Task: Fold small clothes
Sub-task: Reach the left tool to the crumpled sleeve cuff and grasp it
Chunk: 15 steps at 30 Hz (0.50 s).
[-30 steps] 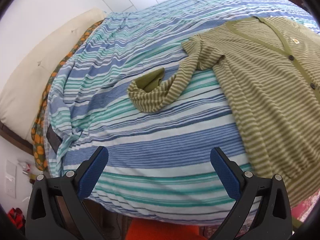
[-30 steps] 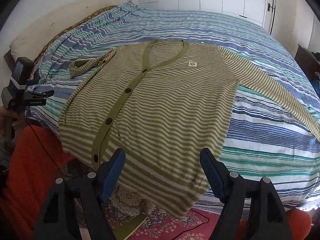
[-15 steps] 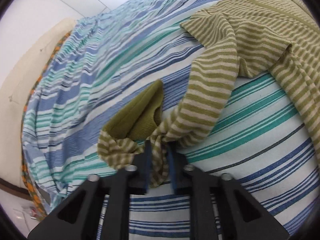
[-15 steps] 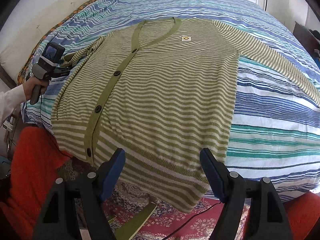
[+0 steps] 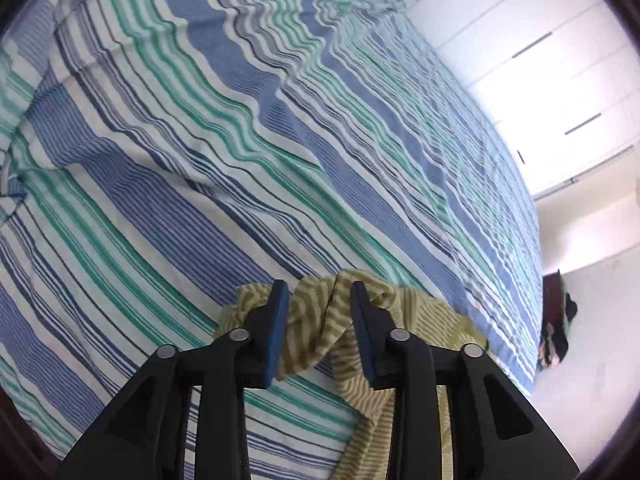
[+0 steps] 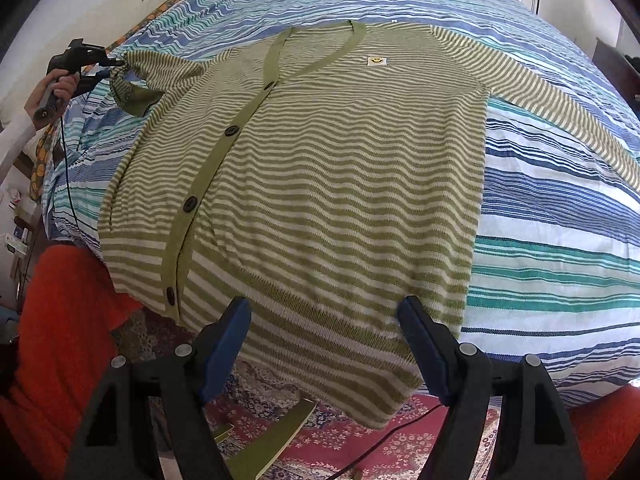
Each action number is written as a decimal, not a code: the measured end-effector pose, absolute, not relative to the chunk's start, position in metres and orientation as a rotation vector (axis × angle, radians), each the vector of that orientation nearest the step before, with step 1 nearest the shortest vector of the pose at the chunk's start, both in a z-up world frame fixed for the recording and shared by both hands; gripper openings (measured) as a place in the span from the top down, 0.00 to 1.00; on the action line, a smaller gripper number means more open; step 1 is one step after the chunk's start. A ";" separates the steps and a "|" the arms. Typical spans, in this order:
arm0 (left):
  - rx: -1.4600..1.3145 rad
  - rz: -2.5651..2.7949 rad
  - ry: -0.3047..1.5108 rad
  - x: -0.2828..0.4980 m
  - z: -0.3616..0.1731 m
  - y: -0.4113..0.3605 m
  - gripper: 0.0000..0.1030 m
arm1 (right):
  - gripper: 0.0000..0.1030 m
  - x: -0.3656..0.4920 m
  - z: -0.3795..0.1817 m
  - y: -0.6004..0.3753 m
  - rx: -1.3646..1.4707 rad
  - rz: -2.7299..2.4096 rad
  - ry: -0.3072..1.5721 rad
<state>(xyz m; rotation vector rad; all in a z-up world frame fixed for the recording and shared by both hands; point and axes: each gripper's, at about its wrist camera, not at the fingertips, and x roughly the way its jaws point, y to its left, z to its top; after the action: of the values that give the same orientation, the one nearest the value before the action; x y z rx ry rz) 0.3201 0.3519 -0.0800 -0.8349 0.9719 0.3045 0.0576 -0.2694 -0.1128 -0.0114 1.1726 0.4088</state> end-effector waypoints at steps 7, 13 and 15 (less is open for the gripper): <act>-0.957 0.395 0.977 0.263 -0.139 0.387 0.36 | 0.26 0.057 -0.112 -0.277 0.004 0.390 1.172; -0.949 0.330 1.003 0.256 -0.171 0.363 0.34 | 0.26 0.058 -0.122 -0.267 -0.031 0.409 1.198; -0.918 0.348 0.967 0.267 -0.173 0.354 0.34 | 0.26 0.057 -0.121 -0.262 -0.052 0.415 1.197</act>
<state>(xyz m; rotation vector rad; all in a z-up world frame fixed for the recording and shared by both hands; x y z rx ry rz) 0.2671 0.3543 -0.1727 -0.9179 0.9668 0.3485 0.0568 -0.2621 -0.1213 -0.0522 1.1975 0.4146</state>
